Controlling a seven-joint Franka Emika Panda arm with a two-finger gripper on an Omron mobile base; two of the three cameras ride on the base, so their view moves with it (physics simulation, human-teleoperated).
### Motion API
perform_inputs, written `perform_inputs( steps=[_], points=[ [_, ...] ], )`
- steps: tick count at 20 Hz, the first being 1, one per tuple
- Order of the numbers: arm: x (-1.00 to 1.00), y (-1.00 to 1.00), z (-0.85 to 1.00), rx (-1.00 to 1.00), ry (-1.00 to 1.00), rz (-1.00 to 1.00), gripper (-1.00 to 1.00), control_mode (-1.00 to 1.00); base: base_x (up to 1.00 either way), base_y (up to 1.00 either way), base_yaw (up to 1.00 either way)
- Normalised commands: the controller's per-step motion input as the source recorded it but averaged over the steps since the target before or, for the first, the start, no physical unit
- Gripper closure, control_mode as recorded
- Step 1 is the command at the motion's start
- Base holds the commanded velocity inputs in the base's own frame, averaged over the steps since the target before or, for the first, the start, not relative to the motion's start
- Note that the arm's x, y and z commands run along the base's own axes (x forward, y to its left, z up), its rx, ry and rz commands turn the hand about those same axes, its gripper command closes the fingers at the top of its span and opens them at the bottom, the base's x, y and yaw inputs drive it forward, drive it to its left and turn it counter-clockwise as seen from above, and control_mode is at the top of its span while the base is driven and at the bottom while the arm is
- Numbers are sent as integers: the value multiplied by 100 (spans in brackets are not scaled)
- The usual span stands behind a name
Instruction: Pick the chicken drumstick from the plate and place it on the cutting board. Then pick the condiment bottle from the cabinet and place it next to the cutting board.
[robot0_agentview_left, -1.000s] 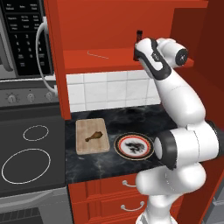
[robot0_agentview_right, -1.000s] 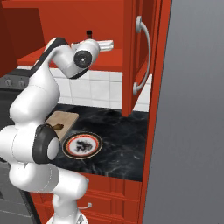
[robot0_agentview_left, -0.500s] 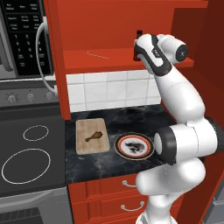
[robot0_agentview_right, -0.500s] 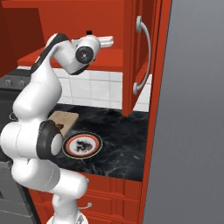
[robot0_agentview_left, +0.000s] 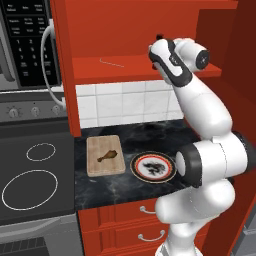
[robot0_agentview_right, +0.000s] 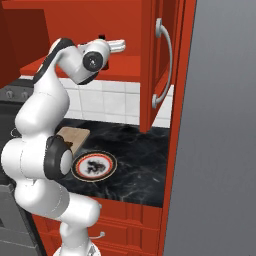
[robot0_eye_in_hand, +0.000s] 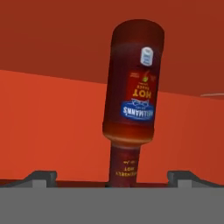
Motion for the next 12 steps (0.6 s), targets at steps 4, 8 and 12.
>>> perform_inputs(
  steps=[4,8,12],
  points=[
    [1,19,0,-1,6,-4,-100,-100,0,0,0],
    [7,21,0,-3,7,-6,-100,-100,0,0,0],
    [6,23,1,-2,4,-6,-100,-100,0,0,0]
  ],
)
